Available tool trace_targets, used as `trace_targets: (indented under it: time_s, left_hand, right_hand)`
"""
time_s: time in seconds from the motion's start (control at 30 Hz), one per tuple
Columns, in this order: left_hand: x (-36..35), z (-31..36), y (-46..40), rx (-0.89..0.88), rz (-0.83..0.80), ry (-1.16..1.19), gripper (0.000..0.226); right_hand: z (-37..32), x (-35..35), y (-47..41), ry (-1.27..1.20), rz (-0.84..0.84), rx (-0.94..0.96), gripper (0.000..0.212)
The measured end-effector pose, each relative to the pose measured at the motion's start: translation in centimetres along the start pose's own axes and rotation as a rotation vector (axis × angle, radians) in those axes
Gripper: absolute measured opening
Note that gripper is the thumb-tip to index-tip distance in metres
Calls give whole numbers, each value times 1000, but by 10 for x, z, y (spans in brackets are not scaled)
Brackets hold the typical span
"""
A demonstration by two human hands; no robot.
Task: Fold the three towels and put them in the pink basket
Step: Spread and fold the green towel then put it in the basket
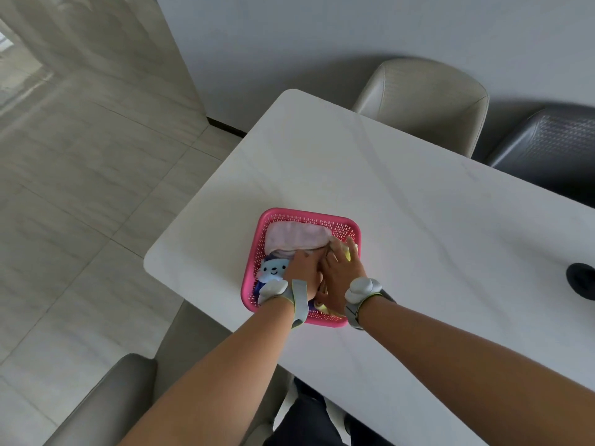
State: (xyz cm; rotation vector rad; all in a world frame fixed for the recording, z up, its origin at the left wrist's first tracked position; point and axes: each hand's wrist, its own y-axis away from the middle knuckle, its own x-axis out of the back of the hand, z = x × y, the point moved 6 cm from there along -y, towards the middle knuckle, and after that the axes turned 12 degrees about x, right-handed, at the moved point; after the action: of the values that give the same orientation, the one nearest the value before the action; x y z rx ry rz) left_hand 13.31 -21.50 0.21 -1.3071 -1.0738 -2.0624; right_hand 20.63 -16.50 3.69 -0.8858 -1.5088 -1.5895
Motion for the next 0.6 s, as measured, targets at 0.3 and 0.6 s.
trace_targets:
  time_s: [0.3,0.6]
  left_hand:
    - [-6,-4,15,87,-63,-72,75]
    - [-6,-2,17,170,-32,-6,61]
  right_hand:
    - [11,-21,-15,65,-109,37,114]
    - [6,-36,-28,146,-36,38,100]
